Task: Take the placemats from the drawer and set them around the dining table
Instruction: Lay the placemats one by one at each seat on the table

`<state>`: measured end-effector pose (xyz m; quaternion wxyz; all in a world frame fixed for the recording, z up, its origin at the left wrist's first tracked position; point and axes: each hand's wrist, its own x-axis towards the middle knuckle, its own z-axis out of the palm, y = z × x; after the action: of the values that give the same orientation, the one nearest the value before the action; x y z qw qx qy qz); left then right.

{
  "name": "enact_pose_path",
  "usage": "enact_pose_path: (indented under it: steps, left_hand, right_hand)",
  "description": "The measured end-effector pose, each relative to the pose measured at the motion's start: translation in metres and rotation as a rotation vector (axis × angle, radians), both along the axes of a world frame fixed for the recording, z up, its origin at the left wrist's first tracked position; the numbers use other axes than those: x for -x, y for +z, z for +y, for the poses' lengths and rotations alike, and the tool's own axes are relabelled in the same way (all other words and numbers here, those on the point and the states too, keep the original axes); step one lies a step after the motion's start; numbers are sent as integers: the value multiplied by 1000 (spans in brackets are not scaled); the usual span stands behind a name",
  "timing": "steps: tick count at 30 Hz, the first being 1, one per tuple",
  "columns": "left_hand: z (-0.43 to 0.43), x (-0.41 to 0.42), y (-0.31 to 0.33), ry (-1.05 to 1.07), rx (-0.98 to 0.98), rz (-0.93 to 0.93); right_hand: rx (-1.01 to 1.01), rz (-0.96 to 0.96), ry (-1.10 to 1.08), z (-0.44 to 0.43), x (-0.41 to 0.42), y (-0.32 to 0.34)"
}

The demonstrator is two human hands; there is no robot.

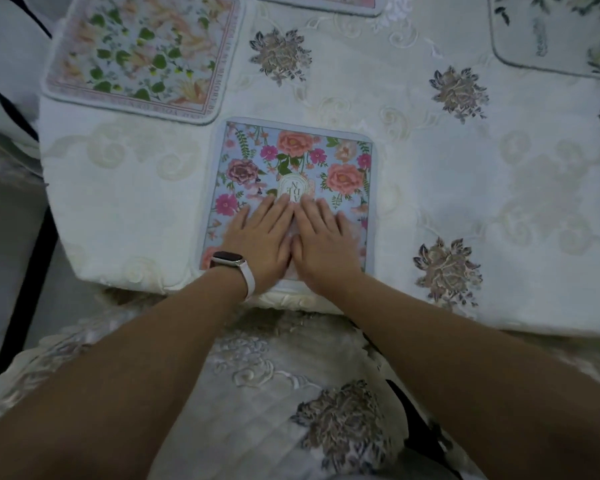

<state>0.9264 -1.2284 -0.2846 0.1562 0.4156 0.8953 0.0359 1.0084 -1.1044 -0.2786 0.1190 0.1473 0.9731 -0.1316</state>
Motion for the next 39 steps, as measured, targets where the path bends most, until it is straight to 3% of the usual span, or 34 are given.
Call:
enact_pose_path:
  steps: [5, 16, 19, 24, 32, 39]
  left_hand:
    - [-4, 2, -1, 45, -15, 40]
    - [-51, -2, -4, 317, 2, 56]
    - [-56, -12, -2, 290, 28, 36]
    - [-26, -27, -1, 63, -1, 42]
    - [-22, -31, -9, 64, -72, 92]
    - [-30, -30, -10, 120, -22, 70]
  right_hand:
    - [-42, 11, 37, 12, -2, -6]
    - [18, 21, -227, 44, -50, -2]
    - [2, 0, -278, 30, -57, 2]
    - [-12, 9, -107, -15, -32, 1]
    - [-26, 25, -62, -14, -33, -9]
    - [-42, 18, -53, -4, -47, -10]
